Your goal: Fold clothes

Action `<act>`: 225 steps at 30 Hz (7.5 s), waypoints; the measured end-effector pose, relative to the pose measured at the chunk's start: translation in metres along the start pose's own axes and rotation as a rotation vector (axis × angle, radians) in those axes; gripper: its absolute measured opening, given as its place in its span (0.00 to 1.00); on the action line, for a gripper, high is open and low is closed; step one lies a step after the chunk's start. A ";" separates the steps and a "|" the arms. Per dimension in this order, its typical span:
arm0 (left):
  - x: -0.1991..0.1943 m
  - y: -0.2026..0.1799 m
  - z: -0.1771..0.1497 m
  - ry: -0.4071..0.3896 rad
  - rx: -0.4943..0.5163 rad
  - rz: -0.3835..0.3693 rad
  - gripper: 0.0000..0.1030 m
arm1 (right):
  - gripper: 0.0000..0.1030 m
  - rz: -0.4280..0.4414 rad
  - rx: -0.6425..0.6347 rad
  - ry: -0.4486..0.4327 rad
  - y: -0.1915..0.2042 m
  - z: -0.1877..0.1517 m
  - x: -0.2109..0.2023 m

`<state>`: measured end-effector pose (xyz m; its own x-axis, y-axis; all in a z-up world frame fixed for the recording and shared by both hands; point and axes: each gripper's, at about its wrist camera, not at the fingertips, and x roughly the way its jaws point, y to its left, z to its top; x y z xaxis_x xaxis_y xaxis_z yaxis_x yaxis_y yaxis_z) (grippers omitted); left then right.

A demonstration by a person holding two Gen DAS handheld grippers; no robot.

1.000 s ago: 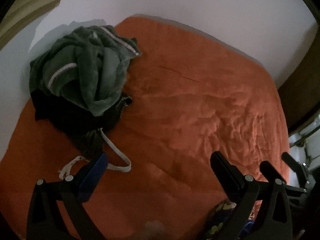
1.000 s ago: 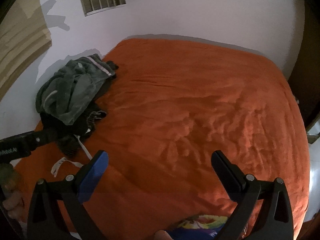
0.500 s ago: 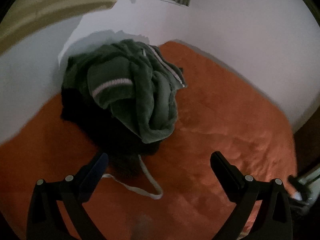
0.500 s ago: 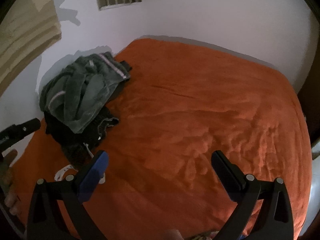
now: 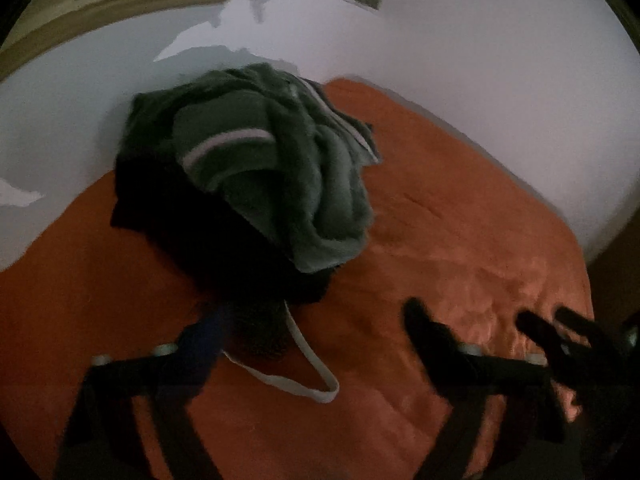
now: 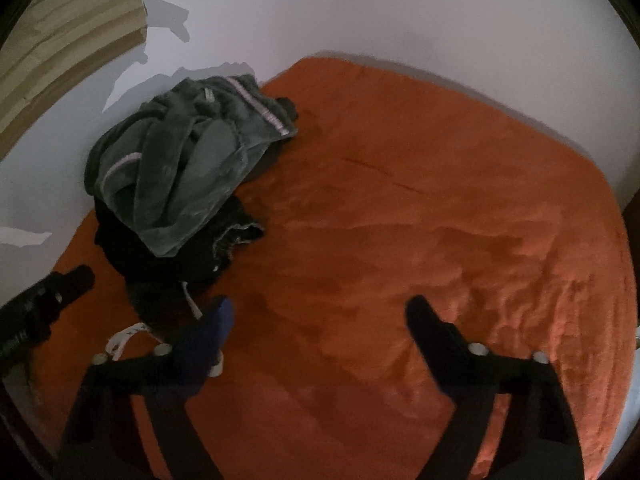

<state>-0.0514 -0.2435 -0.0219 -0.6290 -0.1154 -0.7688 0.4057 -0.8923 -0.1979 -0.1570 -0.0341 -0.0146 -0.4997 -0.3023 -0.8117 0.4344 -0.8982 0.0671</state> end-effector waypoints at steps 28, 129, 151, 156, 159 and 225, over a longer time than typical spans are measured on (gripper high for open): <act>0.044 0.034 -0.009 0.115 -0.115 0.022 0.57 | 0.79 0.248 0.113 0.106 0.030 0.064 0.130; 0.160 -0.336 0.093 0.325 0.589 0.009 0.67 | 0.63 -0.013 0.445 0.199 -0.448 -0.020 -0.061; 0.309 -0.356 0.028 0.574 0.859 -0.010 0.67 | 0.00 0.130 0.390 0.156 -0.469 -0.080 0.029; 0.288 -0.362 0.038 0.546 0.833 -0.098 0.67 | 0.03 0.289 0.481 0.171 -0.489 -0.057 0.009; 0.284 -0.361 0.044 0.533 0.814 -0.108 0.67 | 0.58 0.316 0.419 0.246 -0.468 -0.059 0.020; 0.158 -0.432 0.079 -0.043 0.794 -0.321 0.13 | 0.15 -0.199 0.201 -0.379 -0.467 -0.018 -0.156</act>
<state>-0.3786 0.0892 -0.0093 -0.6650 0.1927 -0.7216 -0.3706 -0.9239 0.0947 -0.2684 0.4387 0.0706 -0.8129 -0.1794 -0.5540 0.1674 -0.9832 0.0728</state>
